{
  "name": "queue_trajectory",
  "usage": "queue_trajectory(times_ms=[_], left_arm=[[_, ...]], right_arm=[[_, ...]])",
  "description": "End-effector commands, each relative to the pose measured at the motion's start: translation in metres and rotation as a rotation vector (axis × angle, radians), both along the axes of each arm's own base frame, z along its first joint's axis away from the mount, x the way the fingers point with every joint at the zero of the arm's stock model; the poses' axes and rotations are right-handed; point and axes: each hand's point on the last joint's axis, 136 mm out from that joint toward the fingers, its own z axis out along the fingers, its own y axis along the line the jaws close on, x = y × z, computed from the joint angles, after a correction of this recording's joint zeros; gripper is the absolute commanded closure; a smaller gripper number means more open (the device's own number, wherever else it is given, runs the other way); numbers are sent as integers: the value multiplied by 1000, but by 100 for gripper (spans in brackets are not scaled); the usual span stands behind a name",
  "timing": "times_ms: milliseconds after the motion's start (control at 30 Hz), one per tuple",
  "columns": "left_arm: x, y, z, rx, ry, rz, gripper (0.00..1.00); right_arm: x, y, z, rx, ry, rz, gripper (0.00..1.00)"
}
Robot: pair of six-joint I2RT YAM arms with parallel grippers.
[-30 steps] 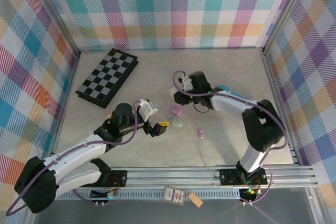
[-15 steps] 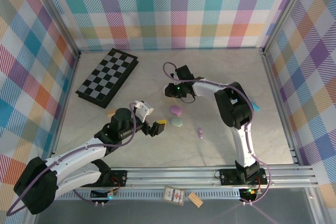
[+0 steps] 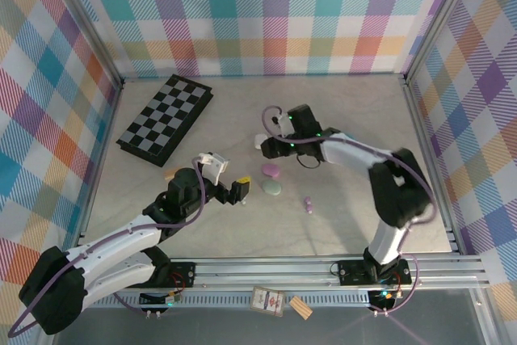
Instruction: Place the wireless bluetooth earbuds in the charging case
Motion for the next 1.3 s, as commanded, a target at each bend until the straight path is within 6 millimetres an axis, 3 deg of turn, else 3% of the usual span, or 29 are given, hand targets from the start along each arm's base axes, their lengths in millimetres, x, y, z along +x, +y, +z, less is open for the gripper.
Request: queue_trajectory(times_ms=[0,133,300,700,1033,1267], left_arm=[[-1,5,1,-4,-12,30,0],[1,7,2,14,-16,43,0],[2,10,5,5,-11,63,0],[2,21,9,-2,-20,116,0],[4,20,13,4,-43,110,0],[4,17,11,5,-34,101,0]], right_arm=[[-42,-2,11,-71,-241,330,28],[-92,-10,9,-142,-316,546,22],[-123,-2,-7,-194,-314,660,16],[-109,0,-67,-340,-219,709,16],[-104,6,-84,-396,-163,764,34],[-108,8,-92,-427,-138,798,40]])
